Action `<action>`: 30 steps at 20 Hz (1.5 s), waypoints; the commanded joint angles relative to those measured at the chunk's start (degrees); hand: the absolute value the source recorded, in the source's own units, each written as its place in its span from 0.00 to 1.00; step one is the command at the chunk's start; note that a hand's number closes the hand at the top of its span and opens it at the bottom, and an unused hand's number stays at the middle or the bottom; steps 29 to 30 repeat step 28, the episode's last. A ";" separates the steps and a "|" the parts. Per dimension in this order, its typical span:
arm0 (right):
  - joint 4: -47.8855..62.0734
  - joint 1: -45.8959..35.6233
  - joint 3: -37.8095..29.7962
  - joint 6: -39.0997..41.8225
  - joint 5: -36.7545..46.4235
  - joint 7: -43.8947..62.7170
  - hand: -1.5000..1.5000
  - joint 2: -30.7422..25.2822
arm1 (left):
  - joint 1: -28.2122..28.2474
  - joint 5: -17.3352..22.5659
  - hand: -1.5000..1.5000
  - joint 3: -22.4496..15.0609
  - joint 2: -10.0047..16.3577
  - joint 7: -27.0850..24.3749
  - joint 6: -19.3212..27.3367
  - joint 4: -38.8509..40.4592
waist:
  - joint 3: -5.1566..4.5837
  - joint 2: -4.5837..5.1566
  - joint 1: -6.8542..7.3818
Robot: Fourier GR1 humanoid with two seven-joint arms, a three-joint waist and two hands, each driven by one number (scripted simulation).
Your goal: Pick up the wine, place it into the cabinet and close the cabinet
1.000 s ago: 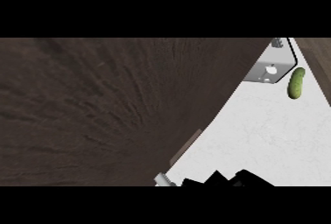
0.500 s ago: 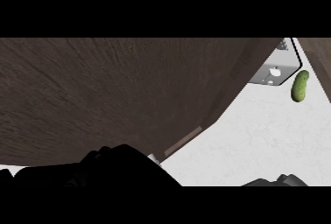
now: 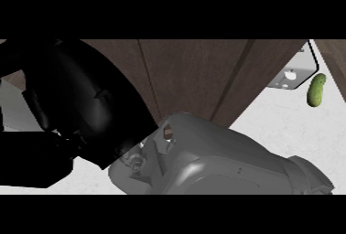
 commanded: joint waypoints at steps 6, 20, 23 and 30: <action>28.26 -9.10 -8.95 3.02 -5.26 -13.02 1.00 0.02 | -1.32 3.46 1.00 5.51 1.40 1.67 -6.59 5.08 | -0.01 0.67 0.09; 39.43 -0.52 -7.53 6.81 -3.29 -28.00 1.00 -5.07 | -3.04 5.54 1.00 6.53 0.81 4.41 -3.33 3.22 | 0.04 1.50 -0.60; 40.62 0.42 -7.18 5.99 -1.73 -29.41 1.00 -6.24 | -3.34 5.27 1.00 6.45 0.93 4.61 -2.88 2.00 | 0.02 1.79 -0.30; 39.63 1.93 -7.79 6.85 -2.25 -30.75 1.00 -6.90 | -3.40 4.88 1.00 6.48 0.32 4.66 -1.60 2.78 | 0.02 1.58 -1.32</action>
